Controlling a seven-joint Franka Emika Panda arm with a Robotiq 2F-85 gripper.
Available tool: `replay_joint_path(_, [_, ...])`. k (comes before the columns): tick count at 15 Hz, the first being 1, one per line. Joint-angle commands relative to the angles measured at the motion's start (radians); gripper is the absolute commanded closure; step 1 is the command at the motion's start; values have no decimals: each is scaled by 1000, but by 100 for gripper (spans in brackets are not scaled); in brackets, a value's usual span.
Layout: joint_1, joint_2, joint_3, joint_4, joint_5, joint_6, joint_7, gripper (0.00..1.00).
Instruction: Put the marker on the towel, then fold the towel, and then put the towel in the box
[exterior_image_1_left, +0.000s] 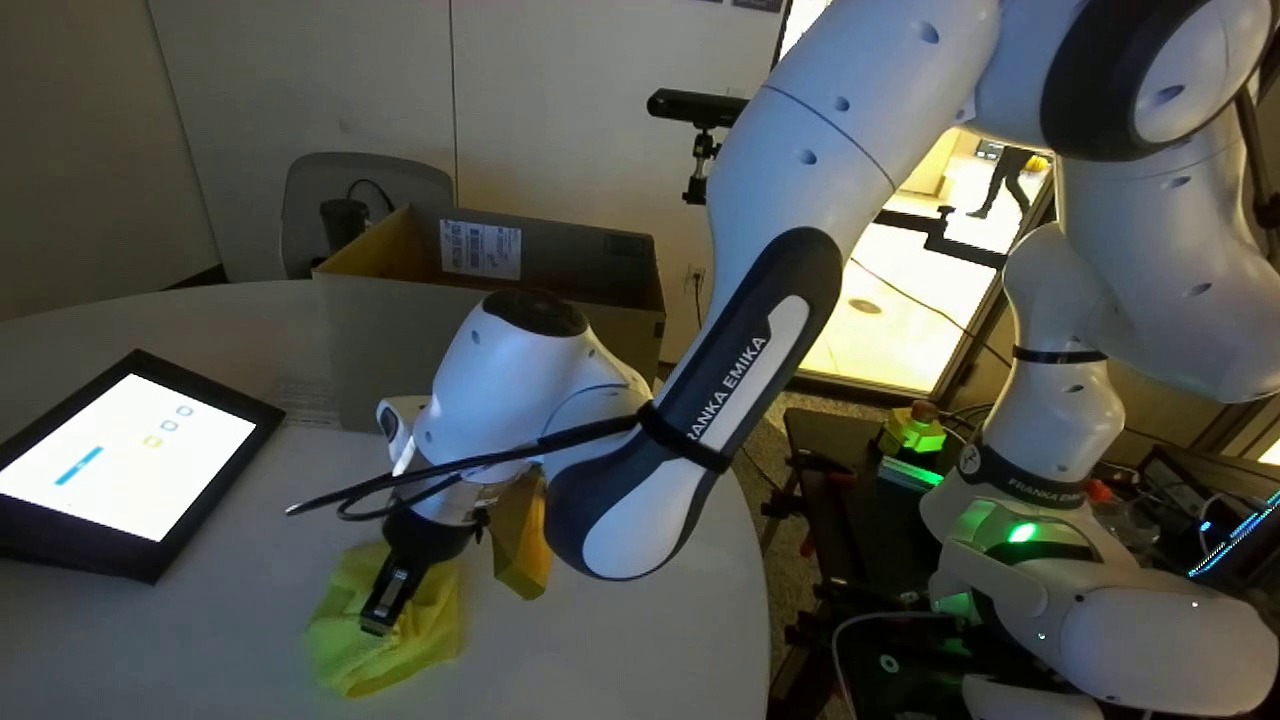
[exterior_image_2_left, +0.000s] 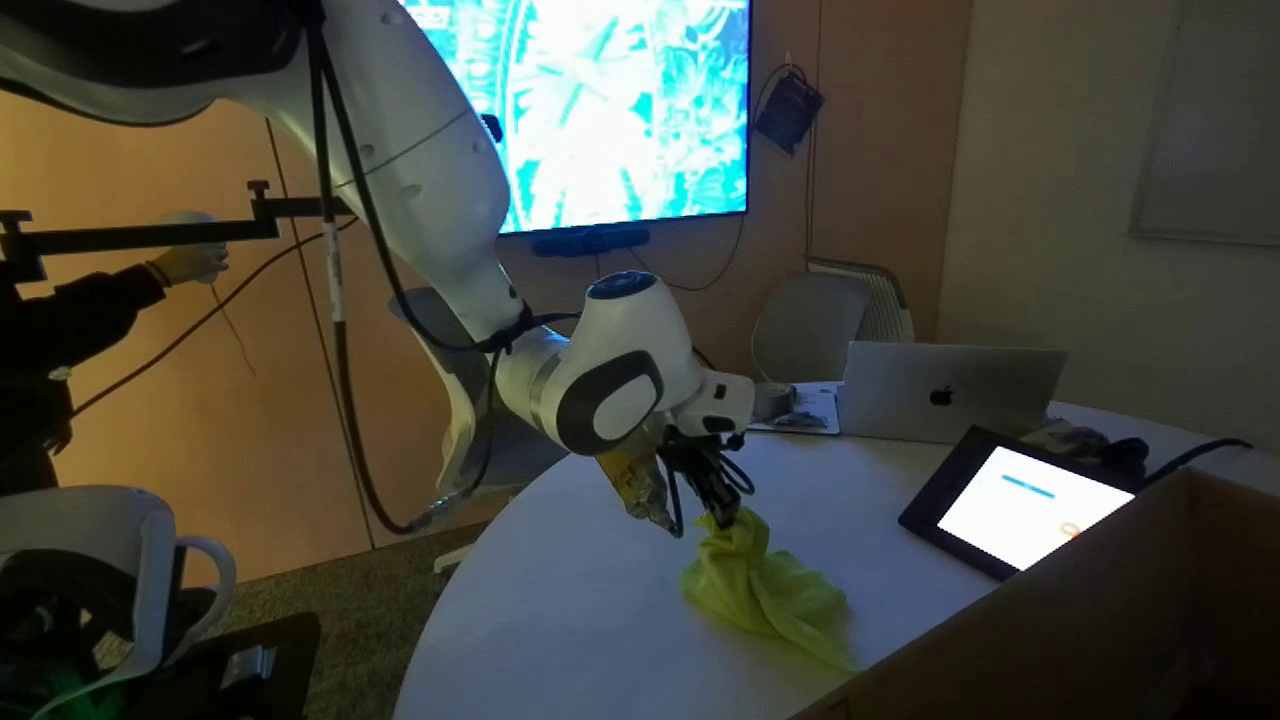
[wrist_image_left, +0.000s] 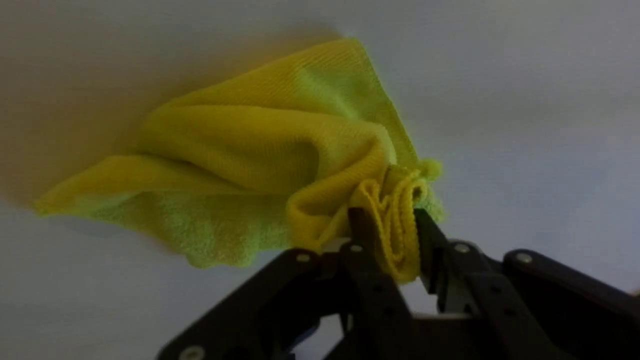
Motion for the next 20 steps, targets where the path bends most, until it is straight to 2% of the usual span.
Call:
replay_joint_path(1, [25,32,-31,82,1,-47,41,44])
replay_joint_path(4, [17,24,-34,101,-2,-86,58,18])
replay_joint_path(7, [-60,-4,52,104,6,-217,-1,0])
replay_joint_path(10, [-121,-2,118,126,10,-344,-51,0])
replay_joint_path(13, [-150,19,133,156,-2,-419,-81,0])
replay_joint_path(20, [-180,95,123,219,-34,-413,-172,0])
